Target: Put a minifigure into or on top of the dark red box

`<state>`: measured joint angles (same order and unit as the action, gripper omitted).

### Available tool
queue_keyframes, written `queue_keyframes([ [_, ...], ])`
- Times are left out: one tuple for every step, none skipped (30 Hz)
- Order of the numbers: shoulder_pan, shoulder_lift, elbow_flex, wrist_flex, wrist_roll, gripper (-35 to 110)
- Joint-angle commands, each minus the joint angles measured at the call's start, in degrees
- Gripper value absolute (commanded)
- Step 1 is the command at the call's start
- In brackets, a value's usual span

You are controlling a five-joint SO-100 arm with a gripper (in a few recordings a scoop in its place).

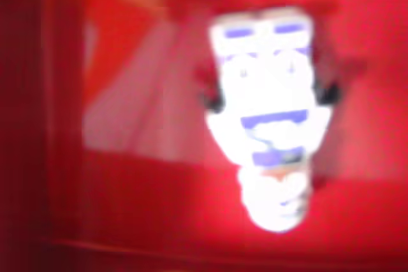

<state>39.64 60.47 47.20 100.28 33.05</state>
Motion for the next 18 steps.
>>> queue_keyframes([
  [-4.0, 7.6, 2.5, 1.7, -5.9, 25],
  [-5.4, 9.8, 4.9, 1.6, -6.2, 25],
  [-7.2, 11.6, 6.8, 1.5, -7.1, 25],
  [-8.7, 13.7, 9.1, 1.6, -7.8, 24],
  [-10.5, 16.3, 12.3, 1.5, -7.5, 24],
  [-12.5, 19.0, 15.6, 0.7, -7.5, 24],
  [-14.6, 21.9, 19.0, -0.5, -8.1, 24],
  [-17.0, 24.7, 22.0, -1.6, -8.7, 24],
  [-19.4, 27.3, 24.5, -2.5, -9.7, 24],
  [-22.3, 30.0, 26.9, -2.9, -10.5, 23],
  [-24.6, 32.3, 29.3, -3.5, -11.3, 22],
  [-27.1, 34.7, 32.0, -4.8, -11.6, 21],
  [-29.5, 37.3, 34.8, -6.3, -12.0, 21],
  [-32.1, 39.6, 37.3, -7.4, -12.5, 21],
  [-34.3, 41.7, 39.6, -8.2, -12.4, 21],
  [-36.5, 43.8, 41.9, -9.5, -12.3, 21],
  [-38.3, 45.7, 44.3, -10.5, -12.4, 20],
  [-39.8, 47.2, 46.0, -10.8, -12.0, 18],
])
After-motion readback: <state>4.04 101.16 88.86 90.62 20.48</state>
